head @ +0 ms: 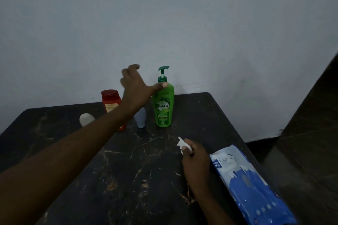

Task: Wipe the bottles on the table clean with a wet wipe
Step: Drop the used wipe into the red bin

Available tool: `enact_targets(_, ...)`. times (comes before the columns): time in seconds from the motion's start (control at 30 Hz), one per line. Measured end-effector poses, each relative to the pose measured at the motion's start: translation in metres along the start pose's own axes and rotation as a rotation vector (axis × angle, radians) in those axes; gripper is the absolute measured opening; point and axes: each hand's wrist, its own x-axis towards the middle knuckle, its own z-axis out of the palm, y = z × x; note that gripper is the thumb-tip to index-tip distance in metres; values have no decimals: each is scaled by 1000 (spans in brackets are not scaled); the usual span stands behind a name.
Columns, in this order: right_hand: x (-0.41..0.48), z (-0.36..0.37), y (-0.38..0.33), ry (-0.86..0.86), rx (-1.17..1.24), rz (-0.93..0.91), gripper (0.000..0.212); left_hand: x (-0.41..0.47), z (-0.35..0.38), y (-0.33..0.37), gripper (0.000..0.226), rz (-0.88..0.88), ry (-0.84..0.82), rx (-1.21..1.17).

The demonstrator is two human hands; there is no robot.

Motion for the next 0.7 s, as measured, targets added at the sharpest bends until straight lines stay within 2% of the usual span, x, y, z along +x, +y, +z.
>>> enact_targets(0.07,0,-7,-13,-17,23,37,29,-17,-13,2,93,157,178,12)
enact_targets(0.13,2,-17,-32,-16,47,64,31,-30,-28,10,73,345,250,57)
enact_targets(0.23,0,-35,-66,-4,89,92,31,-44,-39,30,55,539,125,122)
enact_targets(0.3,-5,-49,-92,15,105,82,29,-51,-41,49,48,571,-21,87)
enact_targets(0.37,-6,-65,-116,50,88,59,27,-56,-41,71,41,517,-184,3)
enact_targets(0.47,-8,-79,-138,31,-9,18,18,-62,-30,88,41,270,-394,-123)
enact_targets(0.53,-7,-90,-151,76,-17,-2,17,-57,-22,98,43,129,-546,-191)
enact_targets(0.63,-7,-107,-169,103,8,-19,14,-50,-8,113,33,77,-700,-263)
enact_targets(0.7,-5,-120,-175,184,26,-80,16,-47,3,129,27,61,-748,-321)
